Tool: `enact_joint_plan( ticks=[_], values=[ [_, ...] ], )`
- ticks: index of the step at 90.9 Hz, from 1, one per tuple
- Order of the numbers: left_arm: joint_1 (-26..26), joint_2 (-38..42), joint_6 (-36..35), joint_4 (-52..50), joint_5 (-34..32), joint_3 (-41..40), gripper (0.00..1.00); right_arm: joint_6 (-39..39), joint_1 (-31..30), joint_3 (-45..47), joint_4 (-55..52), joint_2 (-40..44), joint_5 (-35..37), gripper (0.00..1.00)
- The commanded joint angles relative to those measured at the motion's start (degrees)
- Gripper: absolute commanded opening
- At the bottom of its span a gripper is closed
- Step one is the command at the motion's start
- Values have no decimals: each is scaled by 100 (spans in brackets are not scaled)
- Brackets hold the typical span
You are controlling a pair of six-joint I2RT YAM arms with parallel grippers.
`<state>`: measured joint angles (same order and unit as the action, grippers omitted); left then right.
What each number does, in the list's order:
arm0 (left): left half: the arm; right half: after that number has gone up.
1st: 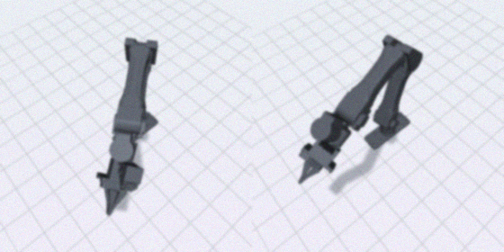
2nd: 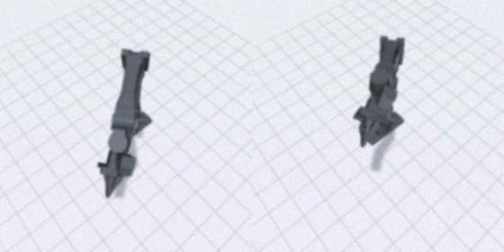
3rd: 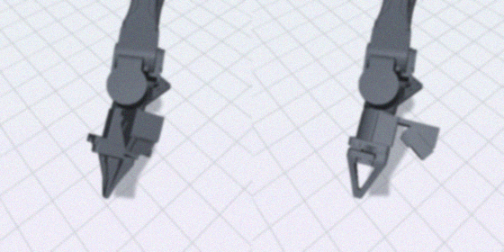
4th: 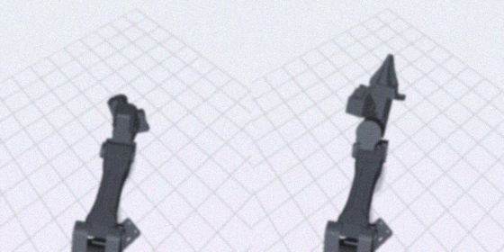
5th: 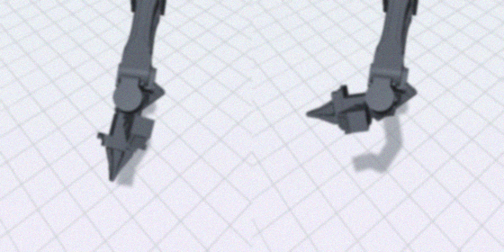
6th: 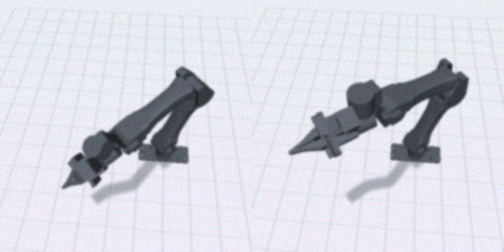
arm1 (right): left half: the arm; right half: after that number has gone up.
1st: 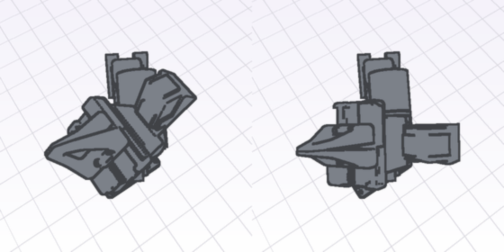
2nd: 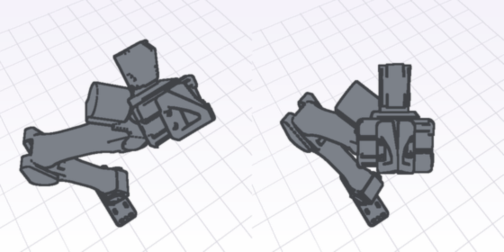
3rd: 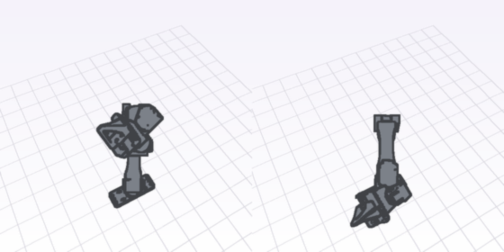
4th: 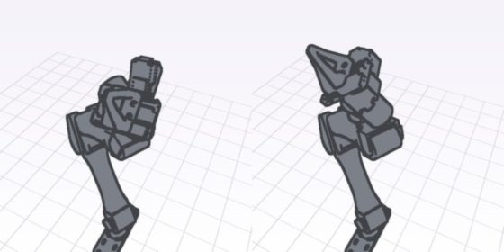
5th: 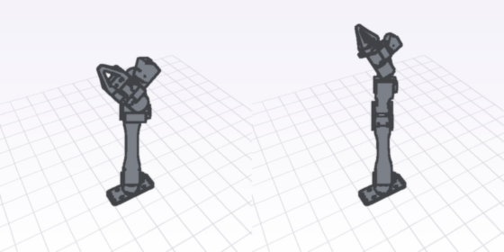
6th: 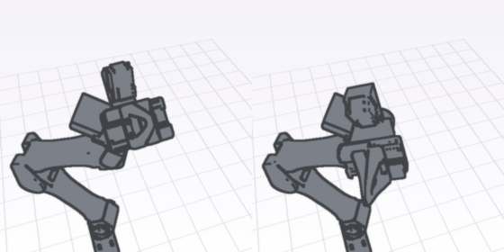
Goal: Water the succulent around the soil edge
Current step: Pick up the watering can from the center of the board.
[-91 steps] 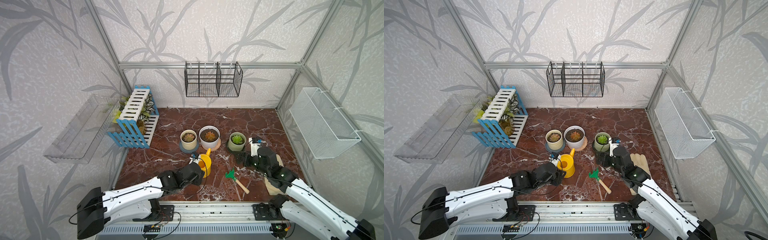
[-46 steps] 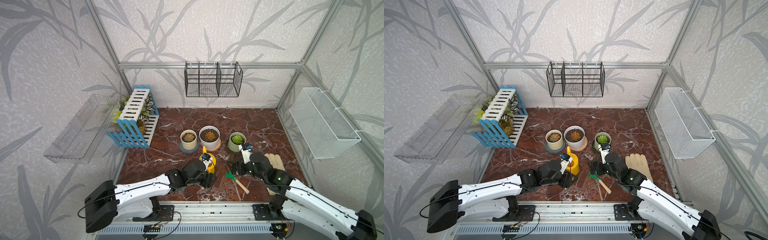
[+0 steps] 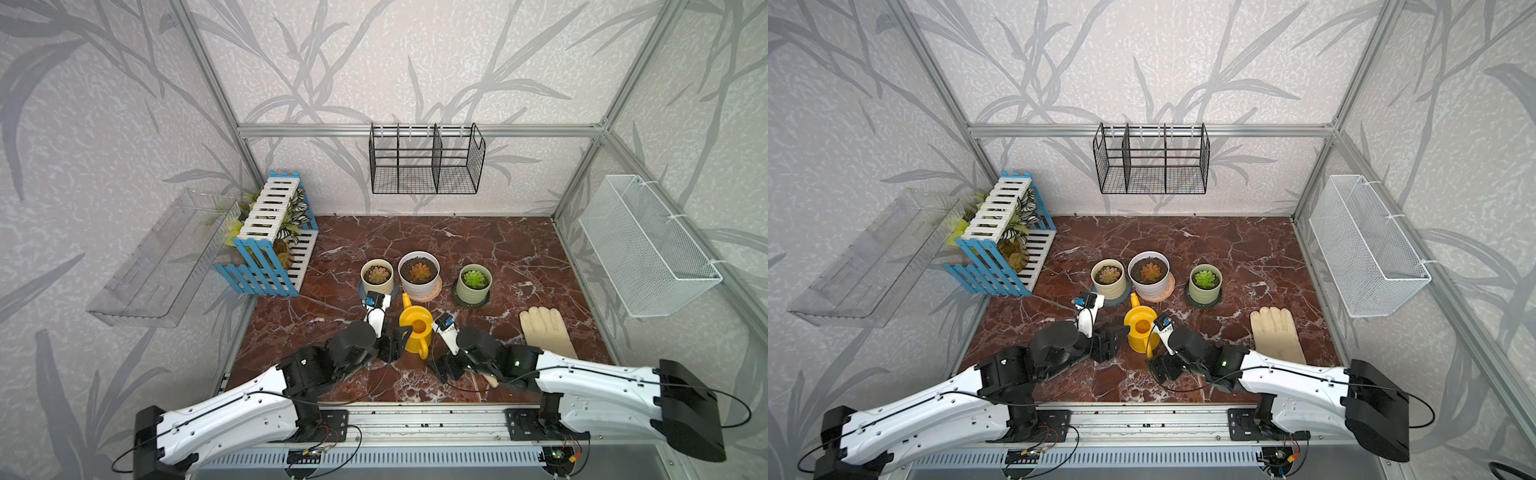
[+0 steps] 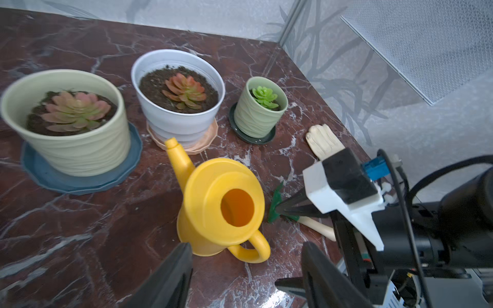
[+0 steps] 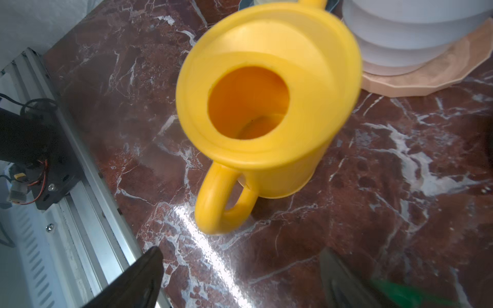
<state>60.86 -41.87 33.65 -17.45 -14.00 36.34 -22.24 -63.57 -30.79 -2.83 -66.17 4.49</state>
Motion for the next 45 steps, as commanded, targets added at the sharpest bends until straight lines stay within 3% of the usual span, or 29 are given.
enact_joint_plan(
  ticks=[1,16,28,45],
  values=[
    [14,232,107,-573,-777,13,69,102,-231,-380,377,-488,383,88],
    [14,269,127,-731,-894,29,69,131,-440,-664,274,-943,1080,75],
    [14,213,108,-860,-943,106,69,-111,-433,-689,-18,-1042,1829,57],
    [13,239,43,-934,-993,178,72,101,-337,-457,167,-970,1541,42]
  ],
)
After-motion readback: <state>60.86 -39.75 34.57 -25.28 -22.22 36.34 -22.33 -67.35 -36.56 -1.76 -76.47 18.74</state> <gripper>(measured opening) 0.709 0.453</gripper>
